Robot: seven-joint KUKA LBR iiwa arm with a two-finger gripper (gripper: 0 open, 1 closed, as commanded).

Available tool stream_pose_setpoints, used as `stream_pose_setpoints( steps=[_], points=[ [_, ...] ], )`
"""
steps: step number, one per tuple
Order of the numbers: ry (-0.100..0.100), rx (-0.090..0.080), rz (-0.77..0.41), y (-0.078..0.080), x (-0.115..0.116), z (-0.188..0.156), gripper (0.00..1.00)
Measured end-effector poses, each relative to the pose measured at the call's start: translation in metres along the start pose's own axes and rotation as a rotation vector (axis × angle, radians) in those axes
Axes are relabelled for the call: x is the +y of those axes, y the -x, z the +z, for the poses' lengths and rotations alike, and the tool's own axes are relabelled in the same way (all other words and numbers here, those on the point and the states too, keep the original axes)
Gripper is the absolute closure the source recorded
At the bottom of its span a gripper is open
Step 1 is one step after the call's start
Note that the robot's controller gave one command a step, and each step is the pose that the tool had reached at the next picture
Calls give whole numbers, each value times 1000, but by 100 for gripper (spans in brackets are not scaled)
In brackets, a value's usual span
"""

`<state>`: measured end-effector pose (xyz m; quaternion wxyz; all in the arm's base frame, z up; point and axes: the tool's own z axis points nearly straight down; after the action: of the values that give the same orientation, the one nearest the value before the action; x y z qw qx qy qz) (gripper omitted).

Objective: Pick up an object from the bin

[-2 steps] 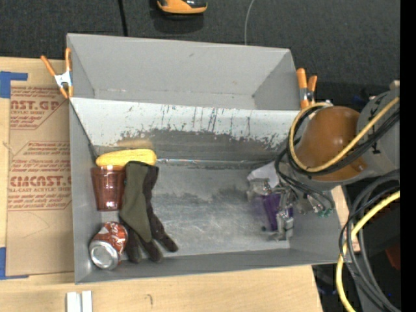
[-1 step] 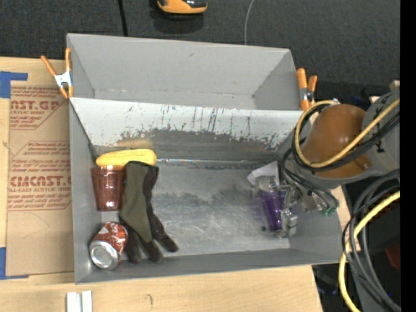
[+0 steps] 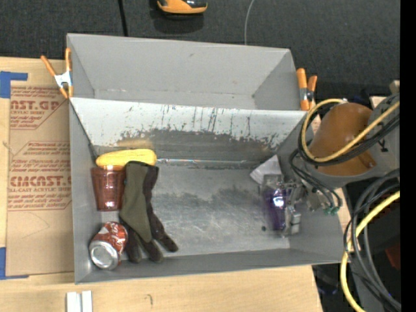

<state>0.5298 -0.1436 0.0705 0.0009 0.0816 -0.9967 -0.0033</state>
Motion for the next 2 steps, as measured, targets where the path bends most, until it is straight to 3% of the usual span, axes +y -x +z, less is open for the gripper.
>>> stream_pose_setpoints(
  steps=[1, 2],
  points=[
    [0, 0, 0, 0, 0, 0, 100],
    [-2, 3, 16, -22, 9, -44, 100]
  ],
)
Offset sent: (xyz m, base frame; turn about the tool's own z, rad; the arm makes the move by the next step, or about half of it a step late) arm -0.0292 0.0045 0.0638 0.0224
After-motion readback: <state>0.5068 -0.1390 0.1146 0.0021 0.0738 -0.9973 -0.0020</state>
